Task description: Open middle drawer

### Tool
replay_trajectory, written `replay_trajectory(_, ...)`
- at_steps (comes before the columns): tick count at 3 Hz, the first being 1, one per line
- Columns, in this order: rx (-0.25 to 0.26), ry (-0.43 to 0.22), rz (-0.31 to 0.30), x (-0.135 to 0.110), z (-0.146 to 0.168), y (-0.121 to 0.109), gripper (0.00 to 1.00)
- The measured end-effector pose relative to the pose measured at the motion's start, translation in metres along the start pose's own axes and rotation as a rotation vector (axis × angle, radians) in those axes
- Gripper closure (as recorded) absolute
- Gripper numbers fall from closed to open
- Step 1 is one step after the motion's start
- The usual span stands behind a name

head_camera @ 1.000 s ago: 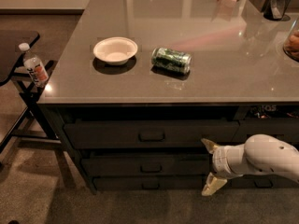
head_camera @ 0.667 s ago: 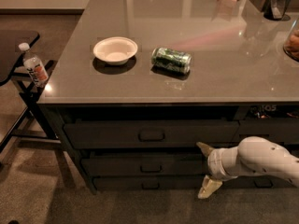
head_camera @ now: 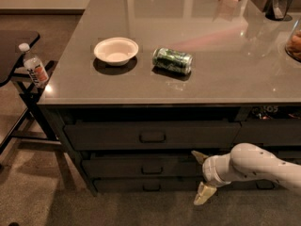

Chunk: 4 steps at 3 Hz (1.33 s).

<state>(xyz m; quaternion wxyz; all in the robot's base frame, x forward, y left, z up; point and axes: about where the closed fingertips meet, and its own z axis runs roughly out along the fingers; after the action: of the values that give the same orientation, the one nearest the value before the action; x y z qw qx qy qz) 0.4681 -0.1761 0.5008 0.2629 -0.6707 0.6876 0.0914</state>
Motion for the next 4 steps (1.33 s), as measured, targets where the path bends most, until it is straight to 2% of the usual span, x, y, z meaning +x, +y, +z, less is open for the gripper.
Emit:
replay_trajectory(1,-0.006,-0.006,0.001,0.004,0.019,0.0,0.0)
replay_trajectory(2,0.005,0.027,-0.015,0.007,0.037,-0.002,0.0)
replay_trajectory(3,0.042,0.075,-0.026,0.015,0.054,-0.009,0.0)
replay_trajectory(4,0.078,0.103,-0.003,0.027,0.069,-0.018,0.0)
